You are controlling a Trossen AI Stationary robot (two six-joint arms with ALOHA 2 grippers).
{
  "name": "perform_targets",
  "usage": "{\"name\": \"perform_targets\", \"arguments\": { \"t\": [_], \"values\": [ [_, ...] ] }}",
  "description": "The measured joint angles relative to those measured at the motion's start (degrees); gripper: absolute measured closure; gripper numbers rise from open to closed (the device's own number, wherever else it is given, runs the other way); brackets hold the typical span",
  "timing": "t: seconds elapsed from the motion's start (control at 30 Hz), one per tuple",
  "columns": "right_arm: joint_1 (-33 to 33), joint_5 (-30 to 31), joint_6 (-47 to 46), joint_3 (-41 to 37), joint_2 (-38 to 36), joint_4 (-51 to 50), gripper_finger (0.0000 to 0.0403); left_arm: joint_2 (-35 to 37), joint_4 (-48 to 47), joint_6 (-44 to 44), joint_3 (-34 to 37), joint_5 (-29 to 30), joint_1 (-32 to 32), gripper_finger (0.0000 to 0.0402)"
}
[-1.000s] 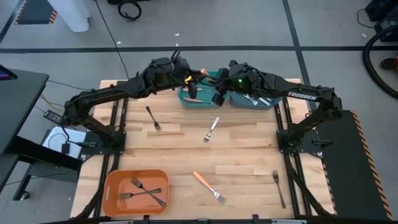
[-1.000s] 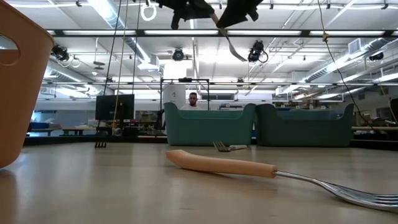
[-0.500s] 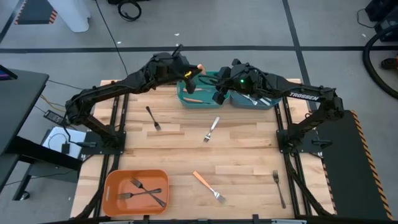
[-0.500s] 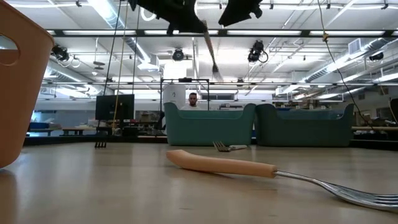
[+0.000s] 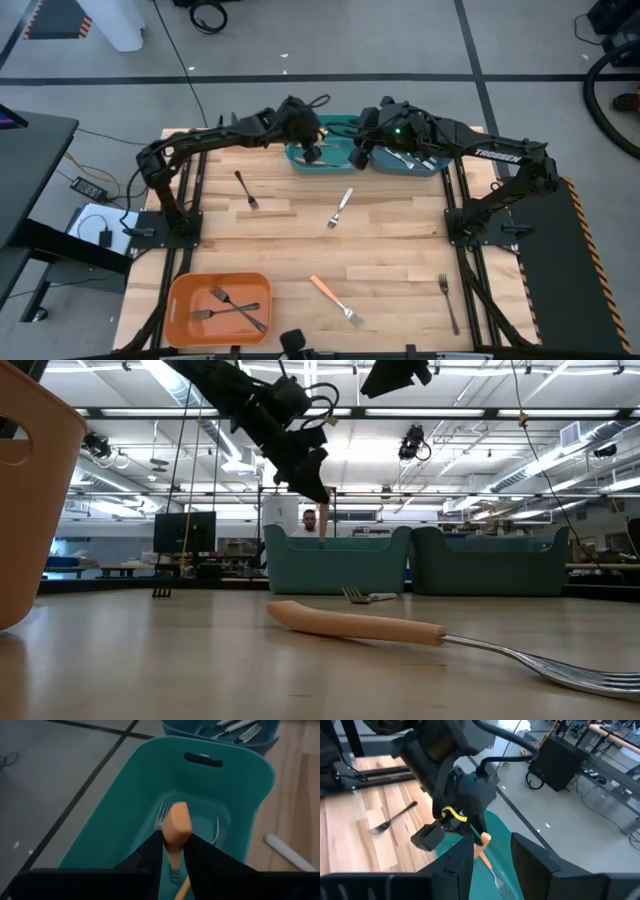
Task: Sort silverware by color (type)
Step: Put the orange fork into the green bin, then put the black fork into the orange bin
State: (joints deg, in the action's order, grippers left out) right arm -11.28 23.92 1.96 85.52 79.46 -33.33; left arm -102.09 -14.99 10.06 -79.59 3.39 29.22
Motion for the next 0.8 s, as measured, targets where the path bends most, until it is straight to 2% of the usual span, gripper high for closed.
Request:
{"name": "perform_targets", "arguments": {
  "t": [0.23,0.5,0.6,0.73,0.8],
  "values": [
    [-0.03,0.00,-1.93,0.00,0.02,-2.85,0.0265,-0.34,3.15,-0.38,0.00,-0.32,-1.16,0.0310],
    [-0.10,0.00,-2.46,0.00,0.02,-2.88,0.0265,-0.34,8.84,-0.42,0.00,-0.82,-1.49,0.0272],
    [-0.09,0.00,-3.52,0.00,0.02,-3.30,0.0265,-0.34,12.32,-0.41,-0.03,1.90,-1.06,0.0260],
    [-0.09,-0.02,-6.42,0.00,0.02,-6.22,0.0265,-0.34,9.27,-0.38,-3.05,4.76,-0.07,0.0256],
    [-0.03,-0.13,-7.56,0.00,0.02,-8.52,0.0265,-0.17,4.19,-0.36,-6.05,4.97,0.35,0.0256]
  ]
}}
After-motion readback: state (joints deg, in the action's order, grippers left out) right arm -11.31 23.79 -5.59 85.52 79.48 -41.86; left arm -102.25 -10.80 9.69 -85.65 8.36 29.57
